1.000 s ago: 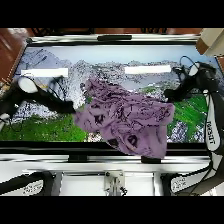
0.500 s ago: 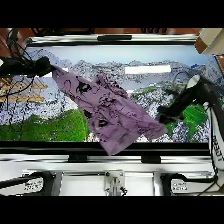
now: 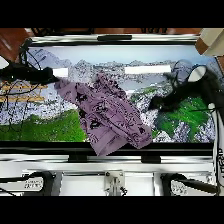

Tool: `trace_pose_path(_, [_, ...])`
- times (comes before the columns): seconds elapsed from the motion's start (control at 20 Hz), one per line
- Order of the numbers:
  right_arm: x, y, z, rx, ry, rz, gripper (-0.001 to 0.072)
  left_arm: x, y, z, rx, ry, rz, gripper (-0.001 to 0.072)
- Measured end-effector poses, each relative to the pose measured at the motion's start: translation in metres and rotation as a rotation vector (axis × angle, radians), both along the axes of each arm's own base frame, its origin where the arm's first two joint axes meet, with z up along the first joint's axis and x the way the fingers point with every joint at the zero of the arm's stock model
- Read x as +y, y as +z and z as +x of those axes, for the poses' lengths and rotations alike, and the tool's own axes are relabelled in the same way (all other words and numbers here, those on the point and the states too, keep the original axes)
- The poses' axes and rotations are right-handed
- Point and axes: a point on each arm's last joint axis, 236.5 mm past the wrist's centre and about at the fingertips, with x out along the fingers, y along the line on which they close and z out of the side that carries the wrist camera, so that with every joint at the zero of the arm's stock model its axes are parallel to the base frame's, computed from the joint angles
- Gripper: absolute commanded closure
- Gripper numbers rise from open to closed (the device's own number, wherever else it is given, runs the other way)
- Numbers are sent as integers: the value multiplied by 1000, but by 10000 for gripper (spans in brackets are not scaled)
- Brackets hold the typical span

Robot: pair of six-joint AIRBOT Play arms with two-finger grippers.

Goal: Fold the shirts.

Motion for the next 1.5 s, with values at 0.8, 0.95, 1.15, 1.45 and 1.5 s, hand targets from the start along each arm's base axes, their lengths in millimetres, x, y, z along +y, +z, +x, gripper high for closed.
trace_pose_path(0.8, [113, -108, 143, -62, -122, 106, 71, -8, -13, -27, 97, -92, 39, 652])
trace_pose_path(0.95, [131, -121, 131, -17, -85, 101, 543, -9, -13, -26, 94, -91, 39, 653])
trace_pose_path(1.15, [148, -118, 134, -29, -97, 143, 638, -9, -13, -26, 93, -91, 39, 652])
trace_pose_path(1.45, [139, -44, 171, -239, -105, 199, 638, -8, -13, -26, 92, -88, 39, 653])
trace_pose_path(1.5, [131, -34, 176, -267, -112, 189, 639, -8, -13, -26, 92, -88, 38, 653])
